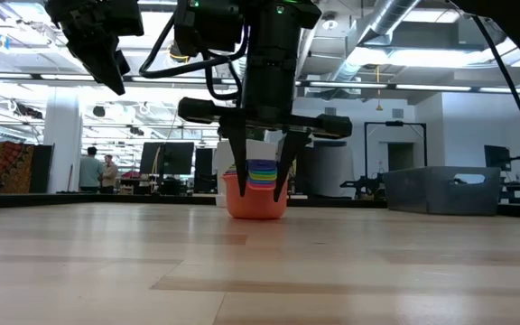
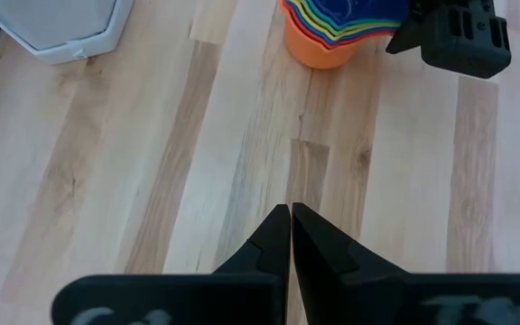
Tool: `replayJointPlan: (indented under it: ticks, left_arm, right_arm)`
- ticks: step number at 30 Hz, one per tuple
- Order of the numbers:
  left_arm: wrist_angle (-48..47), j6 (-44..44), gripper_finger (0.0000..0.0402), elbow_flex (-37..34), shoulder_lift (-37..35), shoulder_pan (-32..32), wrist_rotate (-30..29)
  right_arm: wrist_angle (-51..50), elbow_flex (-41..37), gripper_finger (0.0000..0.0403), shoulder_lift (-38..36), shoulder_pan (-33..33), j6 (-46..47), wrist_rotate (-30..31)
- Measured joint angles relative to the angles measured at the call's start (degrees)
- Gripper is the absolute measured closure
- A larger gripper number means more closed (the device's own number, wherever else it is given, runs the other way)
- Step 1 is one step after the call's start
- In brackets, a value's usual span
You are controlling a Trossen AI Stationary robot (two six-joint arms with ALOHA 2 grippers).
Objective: Nest measuring cups in basket
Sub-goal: Put the stacked measuring cups into the black bin
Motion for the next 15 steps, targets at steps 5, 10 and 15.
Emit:
replayJointPlan:
  ticks: [5, 10, 15]
  left_arm:
    - [-0.02, 0.02, 0.04, 0.0, 0.0, 0.0, -0.51]
    - [0.02, 0.02, 0.04, 0.0, 0.0, -0.02, -0.72]
    - [0.33, 0.02, 0.04, 0.0, 0.0, -0.02, -0.88]
  right_arm:
    - [-1.01, 0.0, 0.0237, 0.0, 0.01, 0.02, -0.01]
    - [-2.91, 0.0, 0.0243, -0.38, 0.09, 0.06, 0.73]
    - [-3.85, 0.15, 0.0242, -1.66, 0.12, 0.04, 1.57]
